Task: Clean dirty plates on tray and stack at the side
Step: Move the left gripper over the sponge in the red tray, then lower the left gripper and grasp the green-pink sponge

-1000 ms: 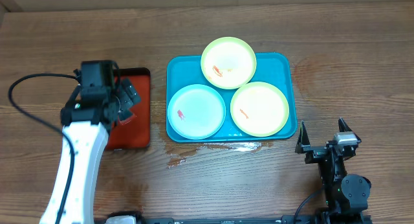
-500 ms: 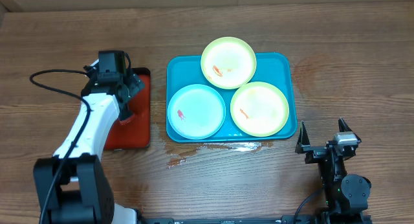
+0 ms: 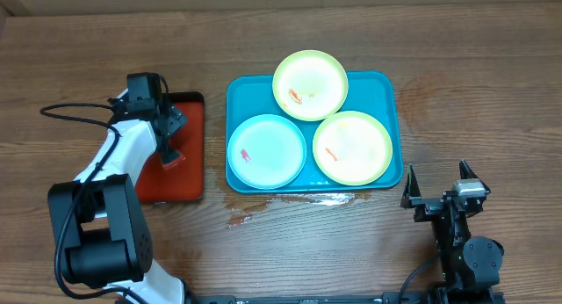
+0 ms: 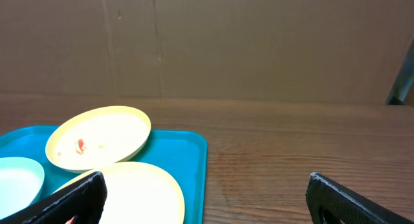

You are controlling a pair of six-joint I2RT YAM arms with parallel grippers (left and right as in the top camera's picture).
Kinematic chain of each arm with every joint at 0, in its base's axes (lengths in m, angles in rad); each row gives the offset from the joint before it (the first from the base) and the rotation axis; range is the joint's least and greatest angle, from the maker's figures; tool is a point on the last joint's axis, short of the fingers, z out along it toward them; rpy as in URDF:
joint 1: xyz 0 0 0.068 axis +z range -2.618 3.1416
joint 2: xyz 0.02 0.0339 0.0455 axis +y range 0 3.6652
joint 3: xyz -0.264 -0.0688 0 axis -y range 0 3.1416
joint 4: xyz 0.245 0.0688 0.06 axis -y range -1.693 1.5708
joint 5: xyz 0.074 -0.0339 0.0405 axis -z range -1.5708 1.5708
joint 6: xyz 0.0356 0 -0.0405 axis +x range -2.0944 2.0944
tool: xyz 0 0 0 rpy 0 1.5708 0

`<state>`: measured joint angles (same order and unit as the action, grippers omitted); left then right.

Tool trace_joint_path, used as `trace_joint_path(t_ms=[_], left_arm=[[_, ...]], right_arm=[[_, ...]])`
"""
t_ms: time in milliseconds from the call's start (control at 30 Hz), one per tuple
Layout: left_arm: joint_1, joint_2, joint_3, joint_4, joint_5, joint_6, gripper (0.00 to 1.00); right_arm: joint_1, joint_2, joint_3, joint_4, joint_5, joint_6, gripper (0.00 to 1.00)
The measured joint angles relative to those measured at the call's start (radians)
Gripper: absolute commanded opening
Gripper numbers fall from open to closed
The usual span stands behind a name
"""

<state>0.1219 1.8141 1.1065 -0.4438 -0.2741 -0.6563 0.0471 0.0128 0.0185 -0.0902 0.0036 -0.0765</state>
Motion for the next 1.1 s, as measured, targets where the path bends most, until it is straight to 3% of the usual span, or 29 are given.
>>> trace_joint_path(t_ms=[133, 267, 333, 367, 467, 600, 633, 667, 700, 767, 800, 1000, 1033, 1100], left_arm=[[0.003, 0.032, 0.000, 0.023, 0.000, -0.005, 0.89], [0.003, 0.071, 0.000, 0.067, 0.015, -0.004, 0.88], [0.003, 0.088, 0.001, 0.082, 0.032, -0.004, 0.83], [0.003, 0.095, 0.001, 0.083, 0.035, -0.004, 0.77], [0.003, 0.098, 0.002, 0.087, 0.036, -0.011, 0.43], [0.003, 0.098, 0.002, 0.085, 0.042, -0.004, 0.12], [0.003, 0.098, 0.002, 0.085, 0.045, -0.004, 0.11], [0.003, 0.098, 0.002, 0.082, 0.046, 0.004, 0.14], [0.003, 0.098, 0.002, 0.079, 0.046, 0.010, 0.33], [0.003, 0.098, 0.003, 0.073, 0.048, 0.025, 0.86], [0.003, 0.098, 0.005, 0.066, 0.050, 0.030, 1.00], [0.003, 0.098, 0.027, -0.022, 0.080, 0.050, 1.00], [0.003, 0.097, 0.030, -0.040, 0.089, 0.058, 0.97], [0.003, 0.095, 0.034, -0.069, 0.110, 0.069, 0.78]], right_arm=[[0.000, 0.000, 0.000, 0.000, 0.000, 0.001, 1.00], [0.000, 0.000, 0.000, 0.000, 0.000, 0.000, 1.00], [0.000, 0.000, 0.000, 0.000, 0.000, 0.000, 1.00], [0.000, 0.000, 0.000, 0.000, 0.000, 0.000, 1.00], [0.000, 0.000, 0.000, 0.000, 0.000, 0.001, 1.00], [0.000, 0.000, 0.000, 0.000, 0.000, 0.000, 1.00], [0.000, 0.000, 0.000, 0.000, 0.000, 0.000, 1.00], [0.000, 0.000, 0.000, 0.000, 0.000, 0.000, 1.00], [0.000, 0.000, 0.000, 0.000, 0.000, 0.001, 1.00], [0.000, 0.000, 0.000, 0.000, 0.000, 0.001, 1.00], [0.000, 0.000, 0.000, 0.000, 0.000, 0.000, 1.00], [0.000, 0.000, 0.000, 0.000, 0.000, 0.000, 1.00], [0.000, 0.000, 0.000, 0.000, 0.000, 0.001, 1.00], [0.000, 0.000, 0.000, 0.000, 0.000, 0.001, 1.00]])
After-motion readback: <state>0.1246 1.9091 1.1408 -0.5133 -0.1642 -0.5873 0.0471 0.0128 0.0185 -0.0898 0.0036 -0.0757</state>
